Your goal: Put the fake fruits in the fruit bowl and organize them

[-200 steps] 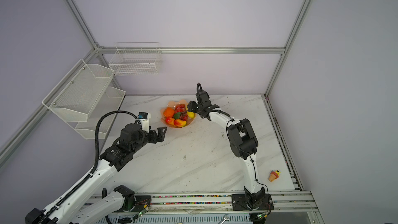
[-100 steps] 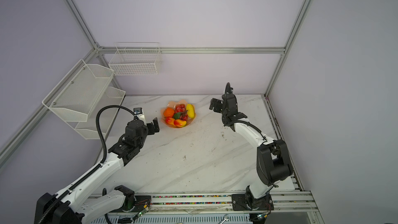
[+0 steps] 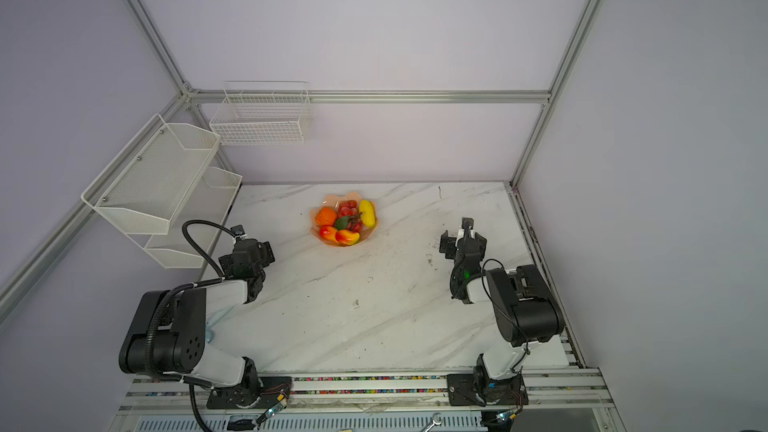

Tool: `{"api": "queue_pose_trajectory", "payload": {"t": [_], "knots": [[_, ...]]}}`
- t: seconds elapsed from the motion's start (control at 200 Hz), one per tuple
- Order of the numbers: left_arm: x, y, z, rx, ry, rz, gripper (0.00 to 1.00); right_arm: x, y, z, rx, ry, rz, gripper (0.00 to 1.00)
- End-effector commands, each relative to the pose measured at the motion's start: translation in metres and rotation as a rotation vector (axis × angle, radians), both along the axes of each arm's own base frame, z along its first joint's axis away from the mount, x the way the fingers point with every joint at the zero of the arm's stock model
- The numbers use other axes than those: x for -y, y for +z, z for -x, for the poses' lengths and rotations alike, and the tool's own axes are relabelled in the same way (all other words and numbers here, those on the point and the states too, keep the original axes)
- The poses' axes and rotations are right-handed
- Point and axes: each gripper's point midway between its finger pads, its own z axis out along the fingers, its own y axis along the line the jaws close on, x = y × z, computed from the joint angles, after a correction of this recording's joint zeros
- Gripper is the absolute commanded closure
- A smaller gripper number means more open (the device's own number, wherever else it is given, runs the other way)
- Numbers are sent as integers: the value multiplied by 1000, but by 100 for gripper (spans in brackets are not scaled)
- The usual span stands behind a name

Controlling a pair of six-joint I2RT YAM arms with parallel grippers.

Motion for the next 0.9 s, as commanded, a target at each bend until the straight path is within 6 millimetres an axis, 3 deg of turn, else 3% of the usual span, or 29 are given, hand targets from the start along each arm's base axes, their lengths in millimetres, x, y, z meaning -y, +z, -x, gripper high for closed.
{"api": "queue_pose_trajectory", "payload": {"t": [0.0,0.095,0.165,0.23,0.275,0.405,0.895], "knots": [[27,25,-18,161,-168,67,0,8,39,-6,208,-5,-12,3],[47,31,-9,235,-290,48,0,8,39,3,254,18,-20,3],[51,27,-1,294,-313,34,0,0,40,5,257,69,-7,3],[60,24,-10,314,-383,8,0,-6,36,-1,235,99,-13,3],[65,15,-16,230,-412,31,0,-5,31,-7,199,95,-23,3],[66,20,-15,272,-425,11,0,7,31,-10,195,46,-25,3],[67,18,-16,244,-427,21,0,6,32,-10,196,48,-26,3]]}}
